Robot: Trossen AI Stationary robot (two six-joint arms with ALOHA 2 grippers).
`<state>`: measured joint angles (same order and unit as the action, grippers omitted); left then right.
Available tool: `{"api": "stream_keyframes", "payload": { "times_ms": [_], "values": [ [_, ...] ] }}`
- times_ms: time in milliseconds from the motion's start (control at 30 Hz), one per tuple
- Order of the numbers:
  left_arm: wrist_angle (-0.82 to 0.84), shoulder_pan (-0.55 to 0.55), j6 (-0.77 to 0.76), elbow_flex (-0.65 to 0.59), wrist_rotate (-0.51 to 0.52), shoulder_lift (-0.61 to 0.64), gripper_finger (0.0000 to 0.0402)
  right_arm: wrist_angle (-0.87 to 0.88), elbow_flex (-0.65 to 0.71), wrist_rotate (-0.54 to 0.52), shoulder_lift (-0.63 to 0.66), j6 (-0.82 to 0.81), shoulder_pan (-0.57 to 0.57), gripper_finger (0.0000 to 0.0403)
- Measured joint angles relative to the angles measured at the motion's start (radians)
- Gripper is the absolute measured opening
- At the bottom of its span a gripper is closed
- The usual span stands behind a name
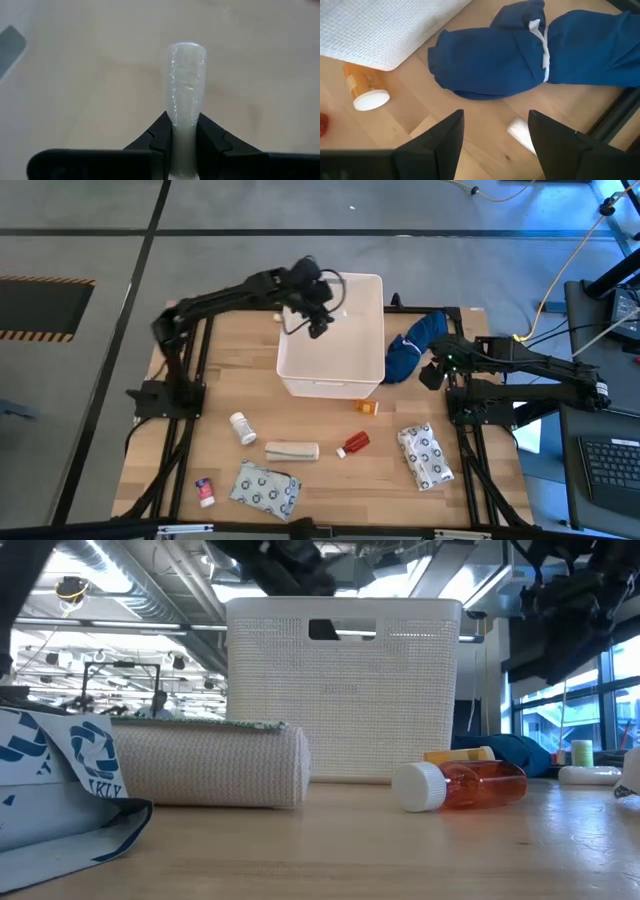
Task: Pick & place medical supplies in basket/bin
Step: Put the bottom left white rolled gauze into the white basket
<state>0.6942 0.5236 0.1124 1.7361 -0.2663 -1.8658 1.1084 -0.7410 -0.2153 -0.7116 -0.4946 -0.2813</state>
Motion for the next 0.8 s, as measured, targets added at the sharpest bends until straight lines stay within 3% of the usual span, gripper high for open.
{"api": "stream_keyframes", "payload": {
  "times_ms": [167, 267, 533, 800],
  "values": [
    [0.090, 0.000, 0.083, 0.134, 0.155, -0.154, 0.0052, 0.000, 0.000, 0.000, 0.000, 0.001, 0.000, 0.0220],
    [0.119, -0.004, 0.151, 0.172, 0.194, -0.219, 0.0052, -0.001, 0.000, 0.000, 0.000, 0.001, 0.000, 0.0220],
    [0.163, -0.005, 0.191, 0.178, 0.210, -0.325, 0.0052, -0.002, 0.000, -0.001, 0.000, 0.004, 0.000, 0.0220],
    [0.155, -0.006, 0.227, 0.178, 0.332, -0.408, 0.0054, 0.000, 0.000, -0.001, 0.000, 0.001, 0.000, 0.0220]
  ]
}}
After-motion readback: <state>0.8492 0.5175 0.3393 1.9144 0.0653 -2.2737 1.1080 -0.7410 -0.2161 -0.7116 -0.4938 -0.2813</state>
